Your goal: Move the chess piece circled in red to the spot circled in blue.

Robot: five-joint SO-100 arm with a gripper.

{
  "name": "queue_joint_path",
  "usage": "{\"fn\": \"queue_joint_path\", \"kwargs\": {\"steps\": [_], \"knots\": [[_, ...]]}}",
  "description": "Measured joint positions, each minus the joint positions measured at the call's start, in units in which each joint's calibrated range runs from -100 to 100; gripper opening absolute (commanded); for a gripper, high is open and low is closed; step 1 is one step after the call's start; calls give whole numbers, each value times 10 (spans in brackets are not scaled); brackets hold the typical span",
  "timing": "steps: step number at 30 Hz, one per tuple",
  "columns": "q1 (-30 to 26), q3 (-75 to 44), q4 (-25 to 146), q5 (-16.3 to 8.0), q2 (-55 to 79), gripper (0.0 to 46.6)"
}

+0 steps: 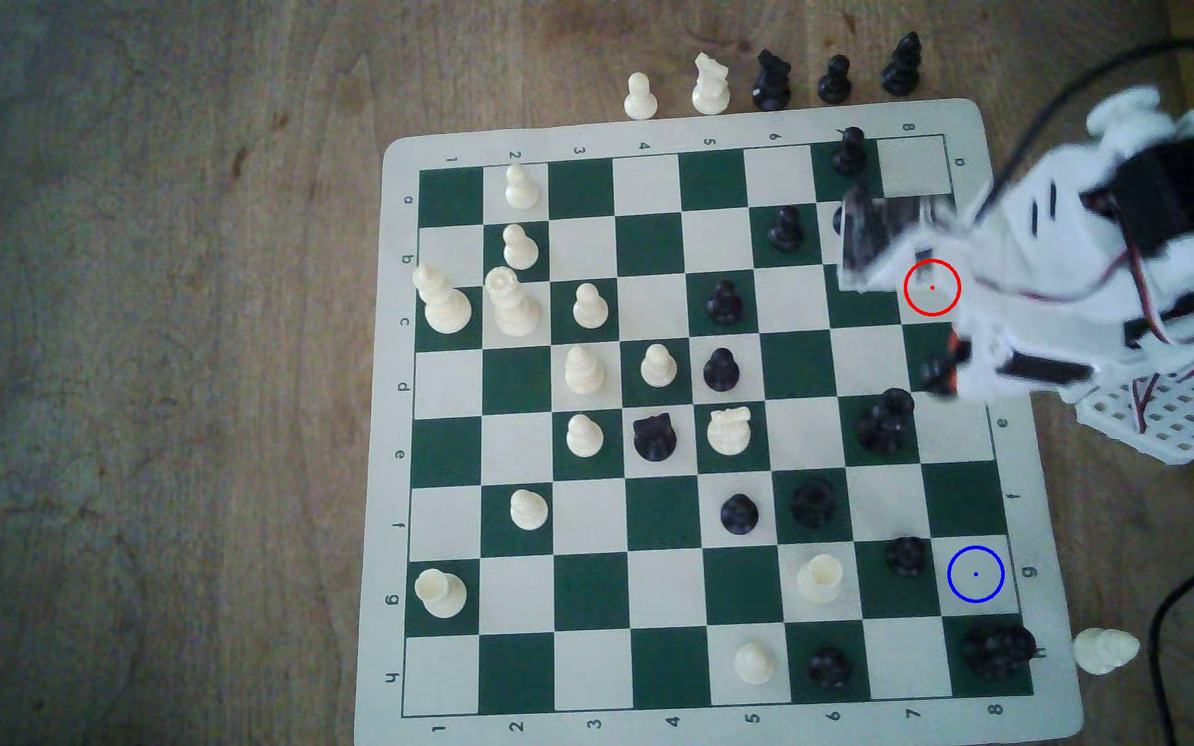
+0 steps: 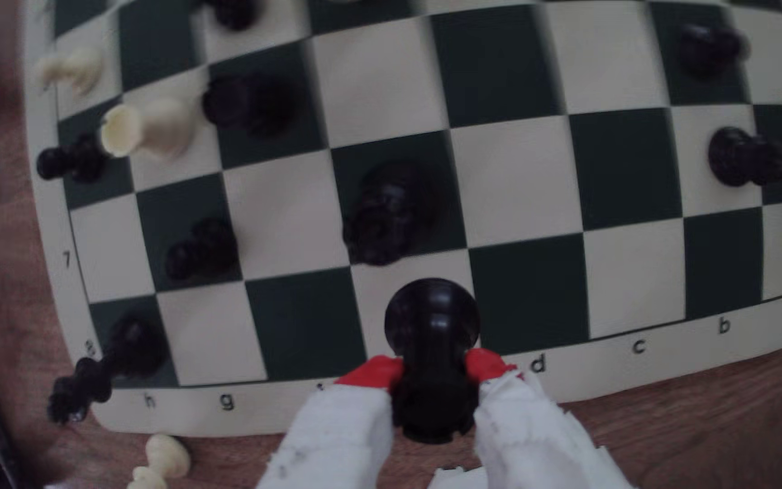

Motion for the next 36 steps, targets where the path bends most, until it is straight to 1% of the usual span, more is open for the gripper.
{"fn": "queue_joint_path", "kwargs": {"steps": [1, 3, 6, 7, 10, 11, 14, 16, 27, 29, 36], "knots": [[-4, -1, -4, -2, 2, 3], [-32, -1, -10, 1, 18, 3], [-55, -18, -10, 3, 37, 3], [-74, -30, -10, 5, 50, 3], [-91, -39, -10, 5, 65, 3], [-108, -41, -10, 6, 76, 3], [-128, -41, -10, 6, 93, 3], [-159, -41, -24, 6, 114, 3], [-233, -41, -92, 6, 205, 3], [-254, -41, -104, 6, 218, 3], [-296, -41, -129, 6, 259, 3]]}}
